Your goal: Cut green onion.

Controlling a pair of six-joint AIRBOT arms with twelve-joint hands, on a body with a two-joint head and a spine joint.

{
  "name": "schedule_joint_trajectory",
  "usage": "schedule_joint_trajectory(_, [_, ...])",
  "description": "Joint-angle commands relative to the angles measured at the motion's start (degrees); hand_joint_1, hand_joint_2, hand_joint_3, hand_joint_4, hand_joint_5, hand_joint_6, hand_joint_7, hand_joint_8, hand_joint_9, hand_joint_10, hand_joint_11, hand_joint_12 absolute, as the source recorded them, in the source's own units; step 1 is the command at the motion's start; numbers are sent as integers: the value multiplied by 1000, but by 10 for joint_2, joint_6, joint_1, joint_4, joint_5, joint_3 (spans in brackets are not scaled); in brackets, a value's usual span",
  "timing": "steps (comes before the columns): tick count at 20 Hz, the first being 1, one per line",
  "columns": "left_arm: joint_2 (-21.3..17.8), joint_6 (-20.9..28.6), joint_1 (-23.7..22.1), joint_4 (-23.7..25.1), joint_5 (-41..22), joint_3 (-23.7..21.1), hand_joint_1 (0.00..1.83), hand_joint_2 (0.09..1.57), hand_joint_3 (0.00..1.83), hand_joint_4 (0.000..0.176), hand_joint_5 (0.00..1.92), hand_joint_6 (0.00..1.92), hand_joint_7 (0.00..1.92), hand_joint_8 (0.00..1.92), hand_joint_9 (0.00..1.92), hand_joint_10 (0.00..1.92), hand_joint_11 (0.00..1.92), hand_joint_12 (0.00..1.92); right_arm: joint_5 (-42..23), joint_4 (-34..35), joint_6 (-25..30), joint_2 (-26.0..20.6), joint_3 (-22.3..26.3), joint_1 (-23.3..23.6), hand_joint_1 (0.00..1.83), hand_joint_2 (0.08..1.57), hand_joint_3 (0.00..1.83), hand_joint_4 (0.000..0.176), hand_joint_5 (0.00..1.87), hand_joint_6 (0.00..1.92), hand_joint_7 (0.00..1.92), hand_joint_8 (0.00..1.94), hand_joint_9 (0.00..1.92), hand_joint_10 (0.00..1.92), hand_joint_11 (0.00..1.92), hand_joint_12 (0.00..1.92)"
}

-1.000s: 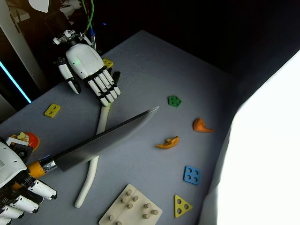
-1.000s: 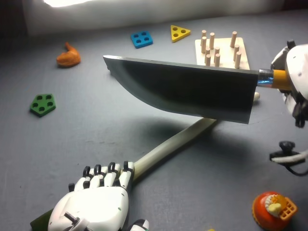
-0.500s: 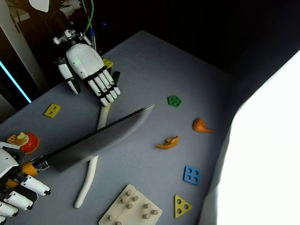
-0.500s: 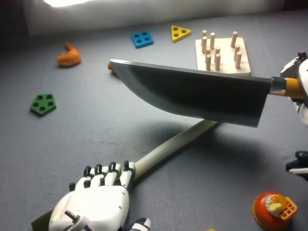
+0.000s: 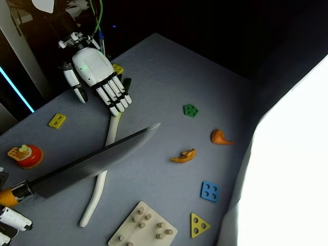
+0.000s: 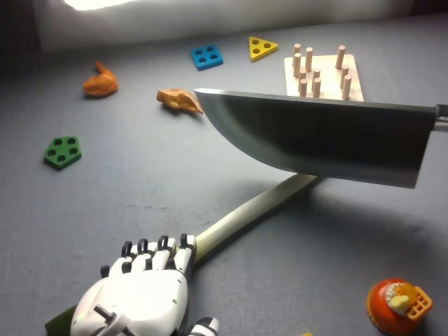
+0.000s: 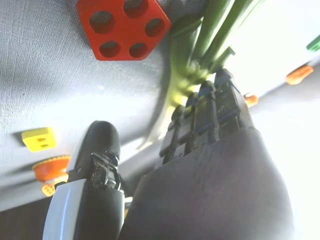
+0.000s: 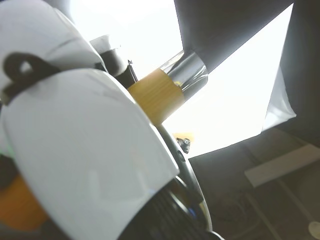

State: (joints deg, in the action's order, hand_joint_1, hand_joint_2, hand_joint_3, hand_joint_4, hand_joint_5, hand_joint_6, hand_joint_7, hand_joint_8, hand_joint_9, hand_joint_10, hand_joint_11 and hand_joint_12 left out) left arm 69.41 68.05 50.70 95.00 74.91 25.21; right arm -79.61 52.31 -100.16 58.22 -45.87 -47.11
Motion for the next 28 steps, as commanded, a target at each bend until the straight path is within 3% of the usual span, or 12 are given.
schedule_joint_trajectory(1, [0, 1, -2, 16, 13, -1, 358, 1451, 0, 0, 0, 0, 0, 0, 0, 0, 0, 0, -48, -24, -13, -7, -4, -4, 1526, 1277, 0, 176, 1272, 1921, 1511, 1941, 1587, 1921, 1663, 1921])
schedule_joint_trajectory(6, [0, 1, -2, 16, 13, -2, 416, 1439, 0, 0, 8, 1, 0, 0, 0, 0, 0, 0, -45, -24, -8, -6, -7, 5, 1587, 1265, 0, 176, 1324, 1921, 1536, 1941, 1603, 1921, 1659, 1921])
schedule_joint_trajectory(7, [0, 1, -2, 16, 13, -2, 365, 1446, 0, 0, 10, 2, 0, 0, 0, 0, 0, 0, -36, -24, -4, -7, -13, 16, 1586, 1265, 0, 176, 1316, 1921, 1529, 1941, 1597, 1921, 1659, 1921])
schedule_joint_trajectory(10, [0, 1, -2, 16, 13, -3, 473, 1428, 0, 0, 2, 0, 0, 0, 0, 0, 0, 0, -4, -24, 33, -13, -34, 48, 1575, 1268, 0, 176, 1323, 1921, 1540, 1941, 1612, 1921, 1675, 1921])
schedule_joint_trajectory(14, [-1, 1, -3, 16, 13, -3, 474, 1425, 0, 0, 16, 5, 11, 3, 0, 0, 12, 14, 57, -33, 80, -24, -83, 103, 1560, 1232, 0, 176, 1374, 1921, 1553, 1941, 1621, 1921, 1685, 1921])
schedule_joint_trajectory(16, [-3, 1, -5, 16, 13, -3, 442, 1434, 0, 0, 13, 2, 4, 1, 0, 0, 0, 2, 92, -83, 130, -35, -108, 121, 1547, 1278, 0, 176, 1342, 1921, 1560, 1941, 1628, 1921, 1699, 1921])
schedule_joint_trajectory(19, [-4, 1, -6, 16, 13, -4, 398, 1442, 1, 0, 1, 0, 0, 0, 0, 0, 0, 0, 105, -161, 161, -36, -140, 136, 1536, 1249, 0, 176, 1290, 1921, 1540, 1941, 1623, 1921, 1691, 1921])
schedule_joint_trajectory(22, [-6, 1, -6, 16, 13, -4, 428, 1433, 0, 0, 0, 0, 0, 0, 0, 0, 0, 0, 176, -172, 205, -36, -181, 173, 1512, 1267, 0, 176, 1300, 1921, 1525, 1941, 1606, 1921, 1682, 1921])
schedule_joint_trajectory(23, [-6, 1, -6, 16, 13, -4, 353, 1450, 5, 0, 0, 0, 0, 0, 0, 0, 0, 0, 199, -180, 217, -35, -196, 183, 1515, 1256, 0, 176, 1308, 1921, 1529, 1941, 1611, 1921, 1691, 1921])
schedule_joint_trajectory(28, [-12, 0, -16, 17, 13, -4, 468, 1422, 0, 0, 0, 0, 0, 0, 0, 0, 0, 0, 270, -292, 335, -15, -288, 192, 1549, 1249, 0, 176, 1317, 1921, 1542, 1941, 1609, 1921, 1681, 1921])
